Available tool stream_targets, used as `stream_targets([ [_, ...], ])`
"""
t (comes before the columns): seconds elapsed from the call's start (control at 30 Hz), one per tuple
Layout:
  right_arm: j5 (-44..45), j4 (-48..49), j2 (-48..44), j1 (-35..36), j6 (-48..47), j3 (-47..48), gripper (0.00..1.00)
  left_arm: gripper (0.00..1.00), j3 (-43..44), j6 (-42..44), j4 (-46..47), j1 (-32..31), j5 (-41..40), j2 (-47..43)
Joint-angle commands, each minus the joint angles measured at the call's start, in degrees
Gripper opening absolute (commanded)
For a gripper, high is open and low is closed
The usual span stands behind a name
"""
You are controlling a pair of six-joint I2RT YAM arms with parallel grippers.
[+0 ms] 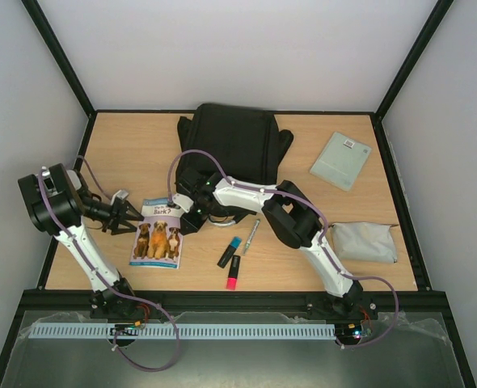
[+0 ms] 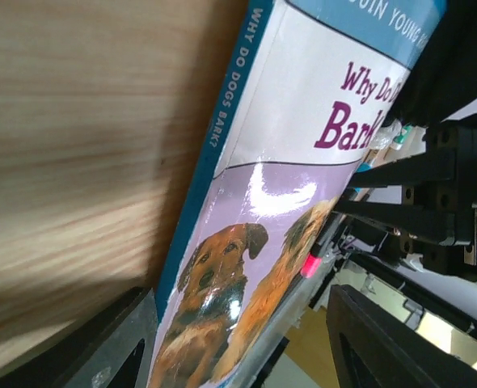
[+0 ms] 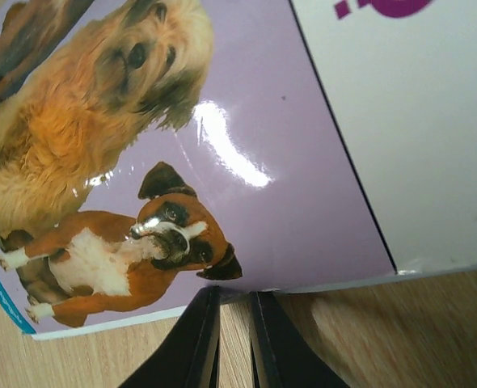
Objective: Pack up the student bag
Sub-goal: Pick up the book from the center of the board.
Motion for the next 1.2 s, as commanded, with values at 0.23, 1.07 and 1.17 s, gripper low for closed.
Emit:
stream_targets([
  [0.23, 9.30, -7.51, -1.60, 0.54, -3.07, 3.49, 0.12, 0.70, -2.38, -9.06, 16.67, -2.95, -6.10, -6.70],
  [1.07, 5.10, -5.07, 5.91, 0.14, -0.54, 10.12, 0.11, 0.79, -5.15, -10.69, 20.41, -3.06, -11.31, -8.53],
  [1.17, 6.58, -5.44, 6.78, -0.21, -0.76, 7.95, 0.10, 0.79, -5.15, -10.15, 19.80, -3.23, -10.36, -6.97],
])
